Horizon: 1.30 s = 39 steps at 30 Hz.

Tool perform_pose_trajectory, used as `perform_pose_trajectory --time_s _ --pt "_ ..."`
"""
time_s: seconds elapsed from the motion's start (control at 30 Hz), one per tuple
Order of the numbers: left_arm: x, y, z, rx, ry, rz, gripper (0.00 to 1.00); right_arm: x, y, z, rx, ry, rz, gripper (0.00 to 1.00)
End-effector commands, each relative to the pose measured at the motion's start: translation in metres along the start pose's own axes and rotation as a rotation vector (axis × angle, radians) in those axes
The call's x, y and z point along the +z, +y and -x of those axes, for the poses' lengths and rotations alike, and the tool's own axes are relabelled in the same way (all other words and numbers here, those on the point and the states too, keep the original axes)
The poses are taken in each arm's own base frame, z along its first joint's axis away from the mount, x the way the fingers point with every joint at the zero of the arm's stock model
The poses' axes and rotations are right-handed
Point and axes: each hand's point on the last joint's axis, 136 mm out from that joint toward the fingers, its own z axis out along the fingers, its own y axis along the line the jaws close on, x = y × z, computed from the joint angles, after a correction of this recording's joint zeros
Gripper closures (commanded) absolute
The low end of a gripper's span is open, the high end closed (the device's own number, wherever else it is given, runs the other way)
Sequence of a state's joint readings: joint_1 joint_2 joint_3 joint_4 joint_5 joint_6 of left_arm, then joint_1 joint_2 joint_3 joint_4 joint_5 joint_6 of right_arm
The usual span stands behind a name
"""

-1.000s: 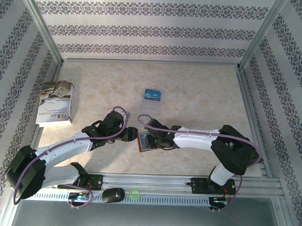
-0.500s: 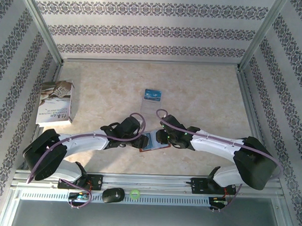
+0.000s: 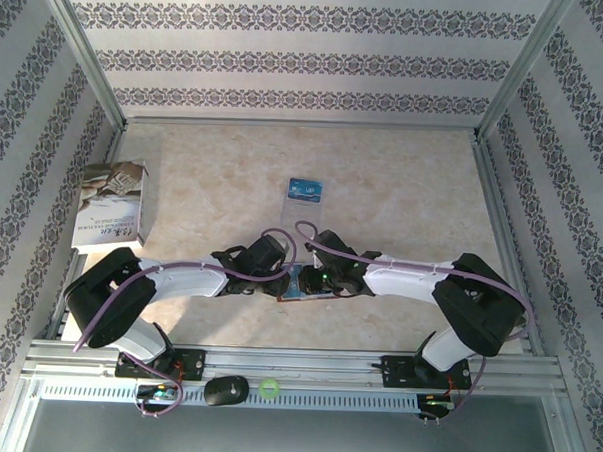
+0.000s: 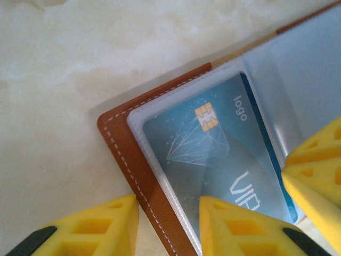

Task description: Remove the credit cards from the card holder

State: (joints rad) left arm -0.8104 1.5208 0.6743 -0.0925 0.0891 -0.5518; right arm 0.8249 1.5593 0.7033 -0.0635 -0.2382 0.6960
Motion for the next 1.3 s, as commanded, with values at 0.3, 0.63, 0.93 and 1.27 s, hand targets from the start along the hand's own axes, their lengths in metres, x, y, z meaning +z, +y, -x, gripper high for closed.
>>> perform_pose_trajectory --time_s 0.3,0.63,0.93,1.27 --pt "0.005 0.009 -0.003 -0.017 0.009 -0.011 0.70 0.006 0.001 0.006 0.092 0.013 0.061 0.81" --pt "0.004 0.003 -0.006 -0.068 0.024 -0.048 0.76 0.008 -0.007 -0.003 0.160 0.010 0.052 0.81" --pt "0.001 -0.002 -0.007 -0.095 0.036 -0.074 0.85 -0.004 -0.009 -0.007 0.179 -0.030 0.071 0.80" --pt "0.002 -0.004 -0.009 -0.106 0.045 -0.085 0.89 -0.013 -0.017 -0.014 0.221 -0.040 0.045 0.82"
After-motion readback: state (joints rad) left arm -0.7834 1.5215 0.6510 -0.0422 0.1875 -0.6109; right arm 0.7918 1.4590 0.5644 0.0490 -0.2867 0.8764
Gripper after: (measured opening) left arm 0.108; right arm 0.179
